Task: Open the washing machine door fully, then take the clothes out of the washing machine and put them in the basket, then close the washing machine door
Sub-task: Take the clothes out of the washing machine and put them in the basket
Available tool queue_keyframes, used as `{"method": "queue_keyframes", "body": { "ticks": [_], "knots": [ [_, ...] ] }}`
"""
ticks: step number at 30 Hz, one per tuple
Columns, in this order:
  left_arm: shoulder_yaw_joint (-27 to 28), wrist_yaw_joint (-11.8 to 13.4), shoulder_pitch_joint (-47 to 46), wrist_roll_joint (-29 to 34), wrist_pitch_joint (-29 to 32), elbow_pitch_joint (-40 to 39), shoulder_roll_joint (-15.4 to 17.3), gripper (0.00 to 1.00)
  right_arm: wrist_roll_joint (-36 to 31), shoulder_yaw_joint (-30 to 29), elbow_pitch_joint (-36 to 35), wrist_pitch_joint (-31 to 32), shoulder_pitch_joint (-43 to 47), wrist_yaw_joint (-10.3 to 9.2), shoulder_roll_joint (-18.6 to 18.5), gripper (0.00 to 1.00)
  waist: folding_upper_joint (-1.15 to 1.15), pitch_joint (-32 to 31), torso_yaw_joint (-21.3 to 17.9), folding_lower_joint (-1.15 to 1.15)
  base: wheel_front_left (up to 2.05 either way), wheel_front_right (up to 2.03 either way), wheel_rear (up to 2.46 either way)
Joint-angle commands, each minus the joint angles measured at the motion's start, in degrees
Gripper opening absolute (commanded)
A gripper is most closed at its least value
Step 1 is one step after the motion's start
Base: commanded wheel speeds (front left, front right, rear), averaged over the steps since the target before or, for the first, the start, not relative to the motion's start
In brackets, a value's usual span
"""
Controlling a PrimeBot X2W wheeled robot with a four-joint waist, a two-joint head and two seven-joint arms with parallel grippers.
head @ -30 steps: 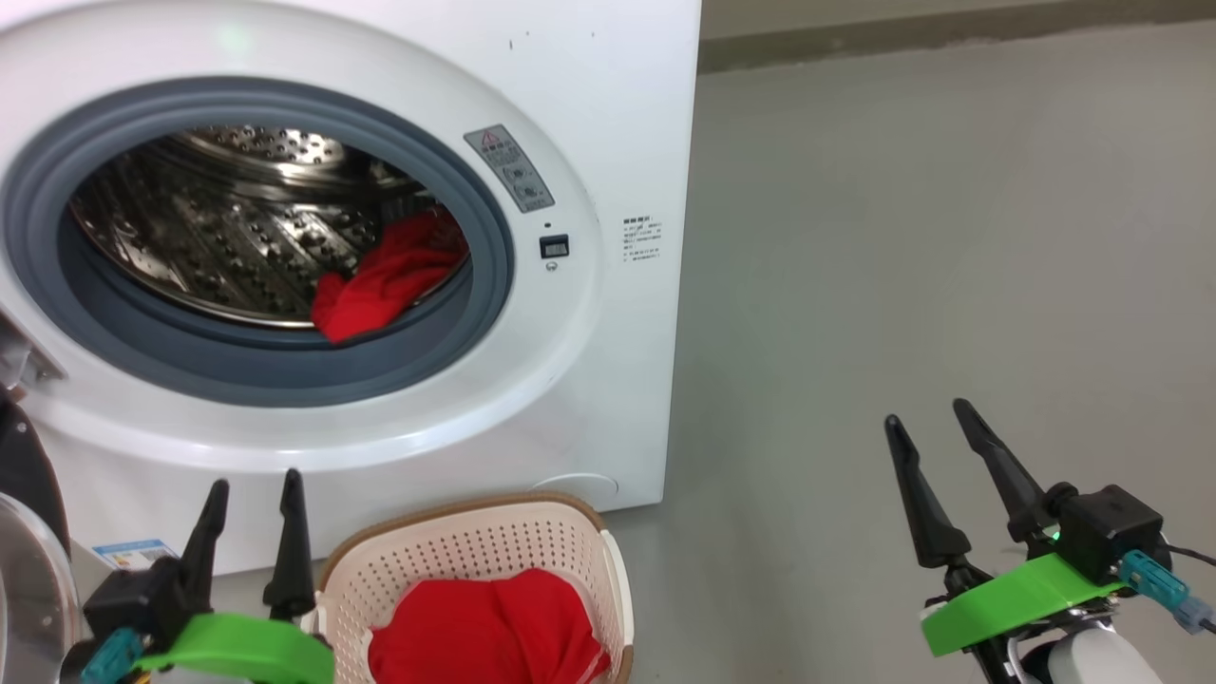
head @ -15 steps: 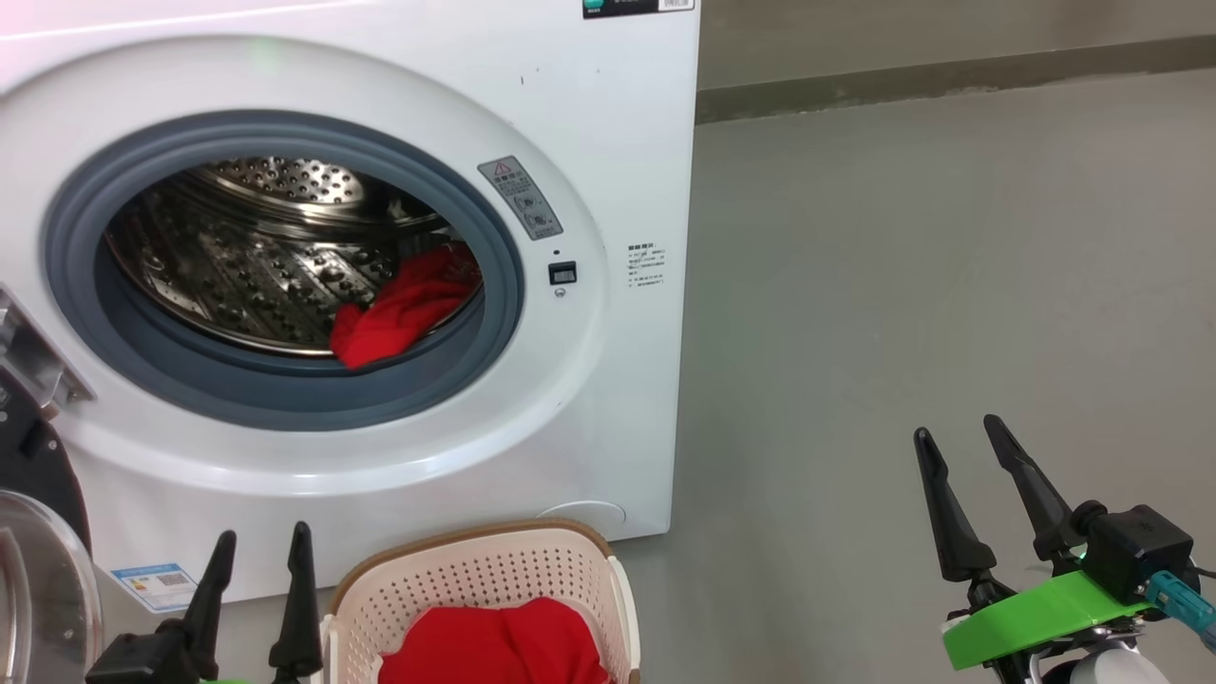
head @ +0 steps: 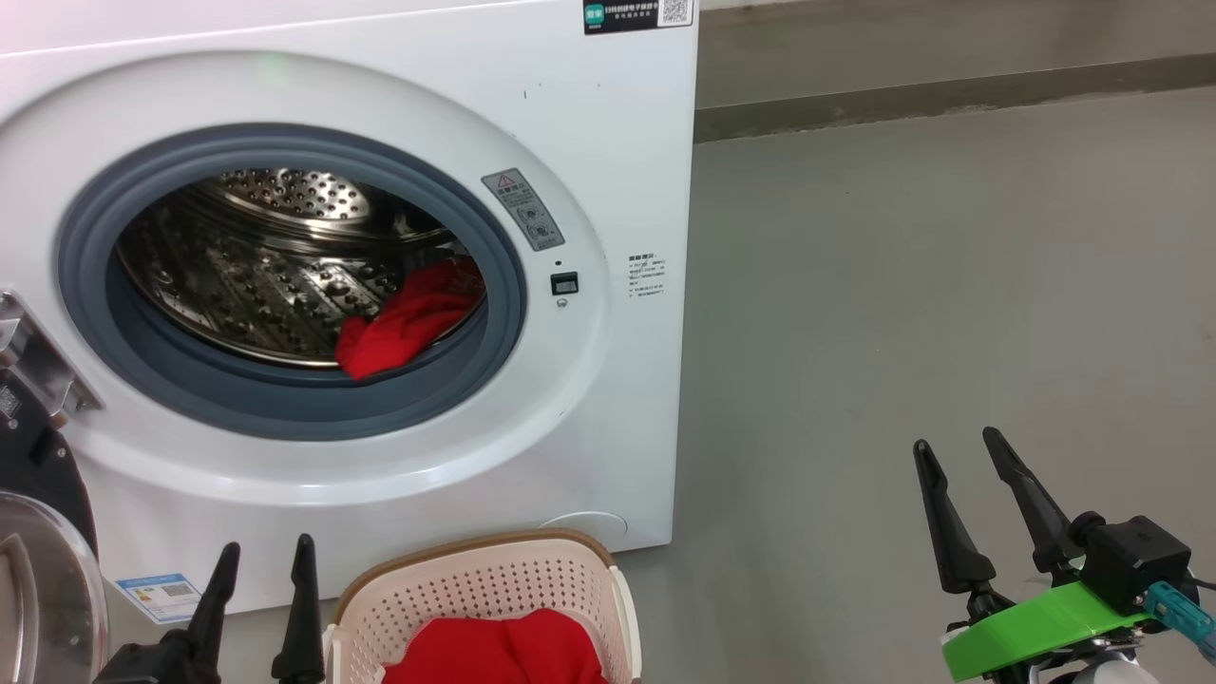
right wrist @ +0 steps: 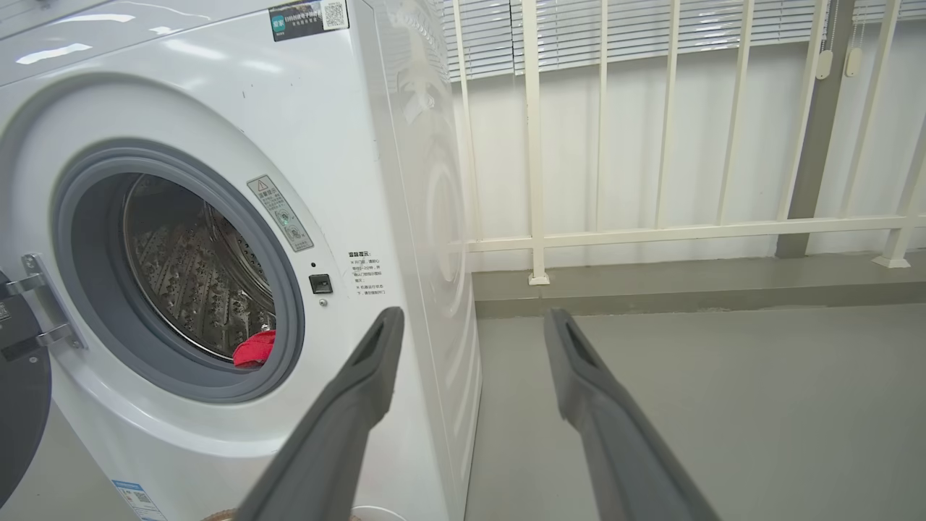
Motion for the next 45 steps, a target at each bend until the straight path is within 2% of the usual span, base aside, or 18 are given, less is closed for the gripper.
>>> {"method": "queue_keyframes", "body": {
  "ticks": [1,26,45],
  "knots": [
    [2.04,-0.52,-1.40,0.72,-0.69,-1.04,0.47,1.00,-0.54,1.08,-1.48,-0.37,-1.16,0.36,-0.45,1.00,0.00,-0.04,-0.07,0.00,0.00,0.00,0.00],
    [1.59,-1.00,-3.49,0.99,-0.69,0.51,0.23,1.00,-1.12,0.53,-1.55,-0.37,-1.11,0.36,-0.61,1.00,0.00,1.46,1.08,0.00,0.00,0.00,0.00],
    [2.62,-0.80,-13.49,1.46,-0.69,7.93,0.17,1.00,-2.04,0.48,-1.87,-0.37,-2.07,0.36,-0.13,1.00,0.00,5.46,0.96,0.00,0.00,0.00,0.00]
  ]
}}
